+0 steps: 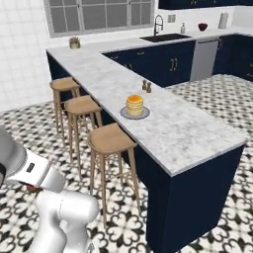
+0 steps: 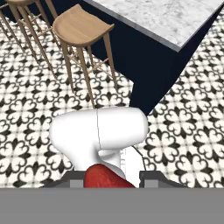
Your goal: Take the strawberry from the fridge and place it on top of the pancake, located on the dining counter.
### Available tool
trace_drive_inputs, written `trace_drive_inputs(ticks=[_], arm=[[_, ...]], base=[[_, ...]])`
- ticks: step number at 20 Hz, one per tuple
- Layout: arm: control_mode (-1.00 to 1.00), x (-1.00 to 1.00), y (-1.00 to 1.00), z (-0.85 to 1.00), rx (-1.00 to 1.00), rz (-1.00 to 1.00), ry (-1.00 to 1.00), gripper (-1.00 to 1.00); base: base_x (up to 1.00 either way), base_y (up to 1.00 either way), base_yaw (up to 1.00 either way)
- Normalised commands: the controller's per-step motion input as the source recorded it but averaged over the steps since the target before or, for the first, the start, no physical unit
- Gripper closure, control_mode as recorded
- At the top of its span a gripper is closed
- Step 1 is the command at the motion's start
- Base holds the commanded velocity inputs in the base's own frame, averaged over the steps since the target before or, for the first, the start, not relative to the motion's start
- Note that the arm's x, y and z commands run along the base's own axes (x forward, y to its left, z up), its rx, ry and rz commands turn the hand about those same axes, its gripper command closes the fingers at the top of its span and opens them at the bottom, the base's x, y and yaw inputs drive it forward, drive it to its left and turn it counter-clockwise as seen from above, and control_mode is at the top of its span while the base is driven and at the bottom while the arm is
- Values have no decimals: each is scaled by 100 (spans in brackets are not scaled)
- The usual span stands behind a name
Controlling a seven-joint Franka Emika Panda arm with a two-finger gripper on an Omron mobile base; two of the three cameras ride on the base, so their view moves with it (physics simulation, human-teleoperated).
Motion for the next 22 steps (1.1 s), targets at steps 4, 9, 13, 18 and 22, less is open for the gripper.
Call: trace_drive_inputs(ticks=[4,9,13,18,22], arm=[[100,0,0,0,0,0,0,100],[100,0,0,0,0,0,0,100],[100,0,0,0,0,0,0,100],[100,0,0,0,0,0,0,100],[100,0,0,0,0,0,0,100]], base=[[41,72,-67],[2,65,-70],[0,76,-65],[0,98,-56],[0,99,-55]])
